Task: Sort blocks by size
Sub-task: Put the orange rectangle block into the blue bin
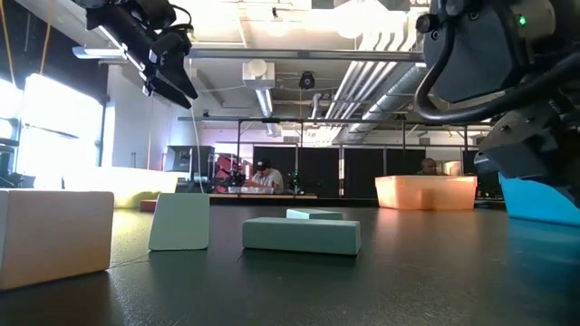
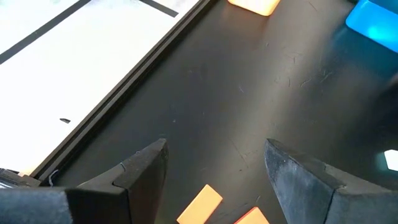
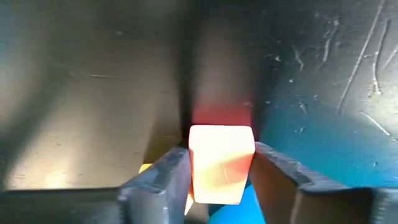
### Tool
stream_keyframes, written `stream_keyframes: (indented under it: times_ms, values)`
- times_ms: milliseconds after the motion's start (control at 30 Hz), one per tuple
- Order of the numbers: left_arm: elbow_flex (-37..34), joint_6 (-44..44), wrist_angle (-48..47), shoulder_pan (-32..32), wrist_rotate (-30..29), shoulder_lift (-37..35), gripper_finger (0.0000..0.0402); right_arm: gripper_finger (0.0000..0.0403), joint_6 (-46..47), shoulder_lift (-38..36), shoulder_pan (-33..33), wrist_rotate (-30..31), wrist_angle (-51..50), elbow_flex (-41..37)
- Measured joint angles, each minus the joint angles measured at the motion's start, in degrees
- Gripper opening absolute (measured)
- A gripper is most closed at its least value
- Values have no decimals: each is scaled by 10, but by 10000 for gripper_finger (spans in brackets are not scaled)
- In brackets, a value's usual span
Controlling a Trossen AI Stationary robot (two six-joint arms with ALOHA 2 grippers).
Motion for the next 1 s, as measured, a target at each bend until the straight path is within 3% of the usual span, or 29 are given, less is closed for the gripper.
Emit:
stream_keyframes:
  times_ms: [67, 267, 467, 667, 767, 1000]
  values:
    - [0, 0, 0, 0, 0, 0, 252, 126, 0, 0, 0, 0, -1, 0]
    - [0, 0, 0, 0, 0, 0, 252, 124, 20, 1, -20, -9, -15, 10]
    - [0, 1, 0, 0, 0, 0, 252, 132, 14, 1, -56, -3, 21, 75]
    - [0, 1, 0, 0, 0, 0, 252, 129, 49, -16, -100, 68, 32, 153]
    - [0, 3, 0, 0, 0, 0, 252, 130, 86, -54, -123, 100, 27, 137]
    - [0, 39, -2, -1, 0, 0, 252, 130, 210, -183, -172, 94, -86, 49]
